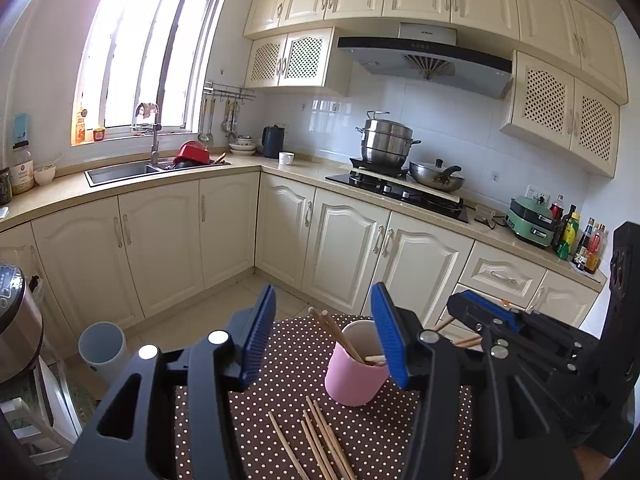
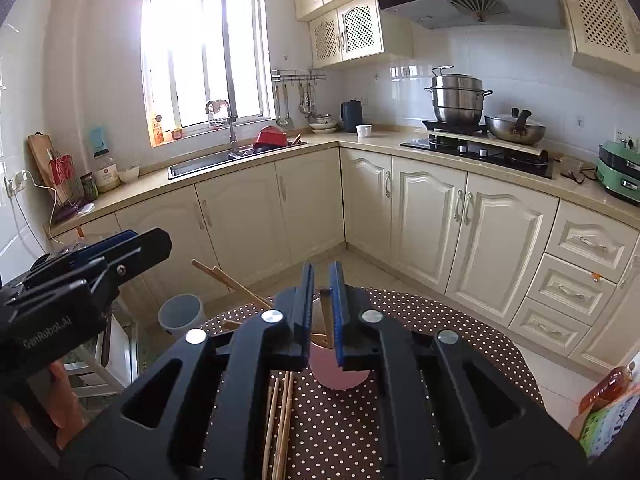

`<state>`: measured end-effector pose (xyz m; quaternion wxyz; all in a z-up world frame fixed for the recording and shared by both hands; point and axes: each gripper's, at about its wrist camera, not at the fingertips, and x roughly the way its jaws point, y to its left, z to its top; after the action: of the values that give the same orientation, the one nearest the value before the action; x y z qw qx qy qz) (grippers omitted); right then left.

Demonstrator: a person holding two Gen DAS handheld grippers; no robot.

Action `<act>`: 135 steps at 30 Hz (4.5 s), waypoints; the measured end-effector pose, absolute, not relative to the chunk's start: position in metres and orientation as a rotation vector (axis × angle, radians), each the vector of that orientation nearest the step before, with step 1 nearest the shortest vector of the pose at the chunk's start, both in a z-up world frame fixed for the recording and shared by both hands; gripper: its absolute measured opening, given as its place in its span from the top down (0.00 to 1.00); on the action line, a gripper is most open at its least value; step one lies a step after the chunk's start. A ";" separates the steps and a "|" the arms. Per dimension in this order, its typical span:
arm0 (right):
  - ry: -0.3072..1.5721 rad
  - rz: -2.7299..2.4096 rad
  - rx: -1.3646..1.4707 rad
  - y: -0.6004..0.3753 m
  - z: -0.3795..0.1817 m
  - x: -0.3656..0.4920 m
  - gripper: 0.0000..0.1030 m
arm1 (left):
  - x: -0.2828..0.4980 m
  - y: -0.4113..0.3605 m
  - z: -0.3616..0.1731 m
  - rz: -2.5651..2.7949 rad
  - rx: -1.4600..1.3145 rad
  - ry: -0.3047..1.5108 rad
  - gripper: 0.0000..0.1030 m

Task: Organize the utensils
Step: 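Move both open tools back toward the chopstick pile, then close the right tool on a chopstick while the left tool grasps another, then lift both chopsticks upright and carry them above the pink cup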

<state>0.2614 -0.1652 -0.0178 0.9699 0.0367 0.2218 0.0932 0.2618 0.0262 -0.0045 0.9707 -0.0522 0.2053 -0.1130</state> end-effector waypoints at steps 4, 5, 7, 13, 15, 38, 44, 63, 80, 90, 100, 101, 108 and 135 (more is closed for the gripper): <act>0.429 0.177 0.087 -0.169 -0.013 0.251 0.56 | 0.251 0.028 -0.003 -0.228 -0.091 0.422 0.50; 0.428 0.177 0.089 -0.169 -0.012 0.249 0.56 | 0.247 0.029 -0.003 -0.227 -0.084 0.421 0.50; 0.425 0.176 0.094 -0.170 -0.009 0.243 0.56 | 0.242 0.030 -0.003 -0.220 -0.078 0.427 0.50; 0.422 0.189 0.077 -0.165 -0.008 0.219 0.56 | 0.229 0.036 -0.011 -0.221 -0.079 0.476 0.50; 0.432 0.193 0.070 -0.163 -0.013 0.212 0.56 | 0.224 0.037 -0.018 -0.217 -0.075 0.501 0.50; 0.660 0.253 0.064 -0.155 -0.121 0.202 0.56 | 0.253 0.048 -0.156 -0.161 -0.099 0.936 0.50; 0.748 0.279 0.092 -0.156 -0.146 0.222 0.56 | 0.278 0.044 -0.185 -0.135 -0.128 1.042 0.50; 0.983 0.405 0.135 -0.132 -0.200 0.283 0.68 | 0.328 0.017 -0.222 -0.153 -0.062 1.117 0.75; 1.024 0.401 0.106 -0.134 -0.209 0.294 0.91 | 0.335 0.014 -0.229 -0.215 -0.023 1.126 0.89; 1.082 0.359 0.031 -0.139 -0.202 0.300 0.91 | 0.326 0.007 -0.227 -0.191 0.045 1.146 0.89; 1.186 0.359 -0.028 -0.118 -0.199 0.331 0.92 | 0.332 0.012 -0.231 -0.193 0.023 1.126 0.90; 1.186 0.358 -0.028 -0.118 -0.199 0.332 0.92 | 0.331 0.012 -0.231 -0.190 0.020 1.121 0.90; 1.145 0.354 0.014 -0.126 -0.200 0.324 0.95 | 0.318 0.008 -0.224 -0.226 -0.001 1.093 0.94; 0.673 0.356 0.157 -0.181 -0.076 0.236 0.95 | 0.226 0.021 -0.083 -0.302 -0.123 0.626 0.94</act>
<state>0.2356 -0.1814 -0.0765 0.9254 0.0765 0.3281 0.1735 0.2265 0.0209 -0.0832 0.9384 -0.0602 0.3066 -0.1478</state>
